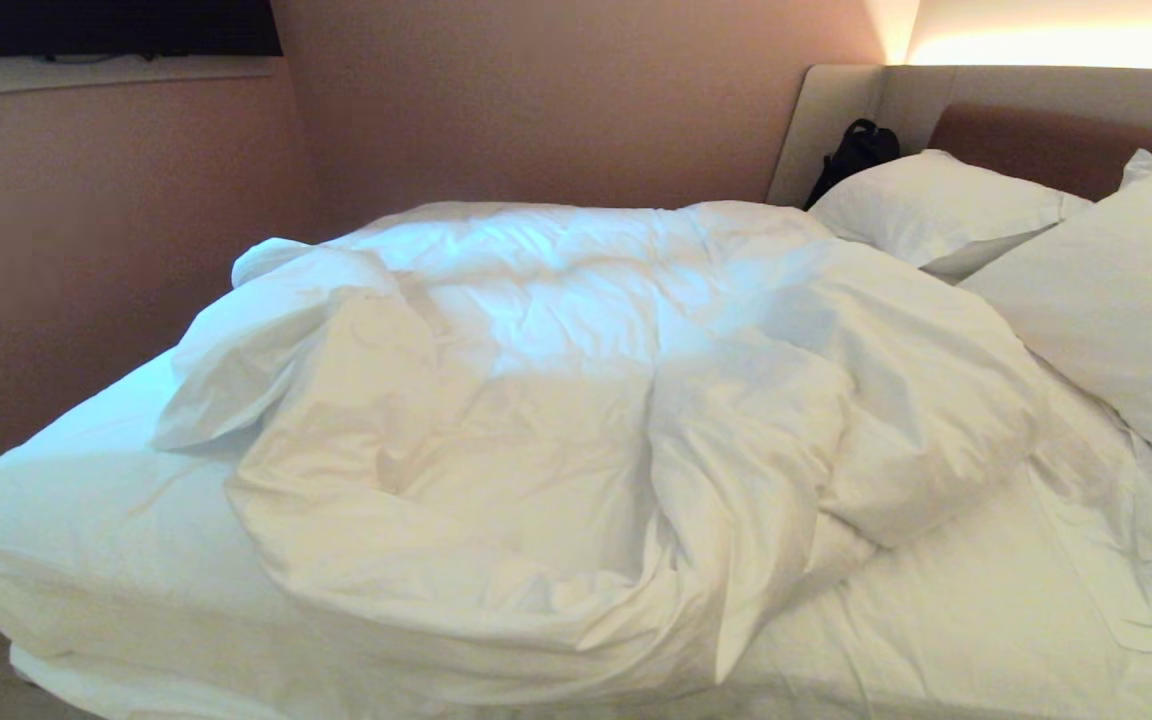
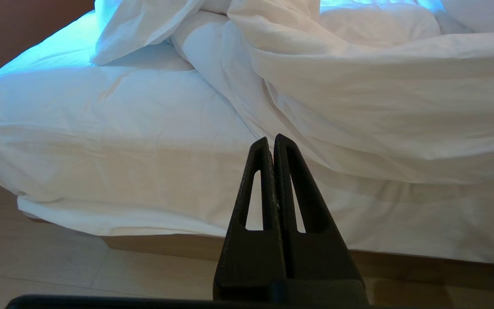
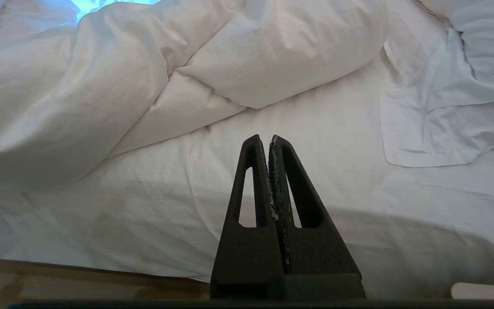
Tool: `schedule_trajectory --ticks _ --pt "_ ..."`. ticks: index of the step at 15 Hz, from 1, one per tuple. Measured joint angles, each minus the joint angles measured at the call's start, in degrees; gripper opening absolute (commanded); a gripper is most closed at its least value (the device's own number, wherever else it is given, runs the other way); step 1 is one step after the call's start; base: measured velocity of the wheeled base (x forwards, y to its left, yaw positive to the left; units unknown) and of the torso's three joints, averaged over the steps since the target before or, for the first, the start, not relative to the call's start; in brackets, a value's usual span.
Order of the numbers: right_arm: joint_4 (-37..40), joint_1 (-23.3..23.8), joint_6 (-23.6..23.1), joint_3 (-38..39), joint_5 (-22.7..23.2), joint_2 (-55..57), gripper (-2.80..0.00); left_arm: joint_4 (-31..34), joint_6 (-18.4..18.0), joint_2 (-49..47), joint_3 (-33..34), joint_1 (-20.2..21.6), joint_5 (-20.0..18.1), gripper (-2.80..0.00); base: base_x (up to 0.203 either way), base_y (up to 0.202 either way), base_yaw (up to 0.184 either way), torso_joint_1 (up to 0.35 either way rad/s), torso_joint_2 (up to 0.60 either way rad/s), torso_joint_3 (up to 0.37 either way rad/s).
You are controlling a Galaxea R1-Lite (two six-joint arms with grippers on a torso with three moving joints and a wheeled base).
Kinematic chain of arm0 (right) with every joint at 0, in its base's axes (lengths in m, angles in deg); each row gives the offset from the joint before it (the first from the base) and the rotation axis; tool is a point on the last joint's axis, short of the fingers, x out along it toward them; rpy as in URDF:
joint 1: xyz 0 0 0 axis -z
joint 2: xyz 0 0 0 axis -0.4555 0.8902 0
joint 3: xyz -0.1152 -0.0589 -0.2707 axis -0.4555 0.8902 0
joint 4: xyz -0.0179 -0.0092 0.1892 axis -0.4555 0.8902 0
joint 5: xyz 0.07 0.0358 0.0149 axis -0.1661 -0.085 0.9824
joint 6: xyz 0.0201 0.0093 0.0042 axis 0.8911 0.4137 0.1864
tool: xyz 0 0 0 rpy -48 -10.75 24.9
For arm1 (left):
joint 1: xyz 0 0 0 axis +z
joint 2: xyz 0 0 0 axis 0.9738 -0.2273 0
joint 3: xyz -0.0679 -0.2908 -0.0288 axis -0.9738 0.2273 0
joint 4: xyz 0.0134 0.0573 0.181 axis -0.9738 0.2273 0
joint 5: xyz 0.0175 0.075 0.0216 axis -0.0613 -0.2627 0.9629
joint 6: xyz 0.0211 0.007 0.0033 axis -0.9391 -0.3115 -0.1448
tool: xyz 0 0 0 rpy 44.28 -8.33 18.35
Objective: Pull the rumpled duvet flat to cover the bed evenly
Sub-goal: Hold the folded corner of the quilt
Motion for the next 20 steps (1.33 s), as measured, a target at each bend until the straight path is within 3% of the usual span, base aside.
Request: schedule_trajectory --ticks 12,20 --pt "2.25 0.0 -3.67 -1.67 0.0 0.0 -2.8 -0.02 0.06 0.0 0.0 -0.02 0.0 -2.8 0.0 0.0 0.0 0.0 0.0 0.0" --pt "11.35 0.0 -4.21 -11.02 0.71 4.49 -2.8 0.0 0.08 0.0 0.0 -0.02 -0.02 -2.8 0.0 0.0 0.0 0.0 0.0 0.0"
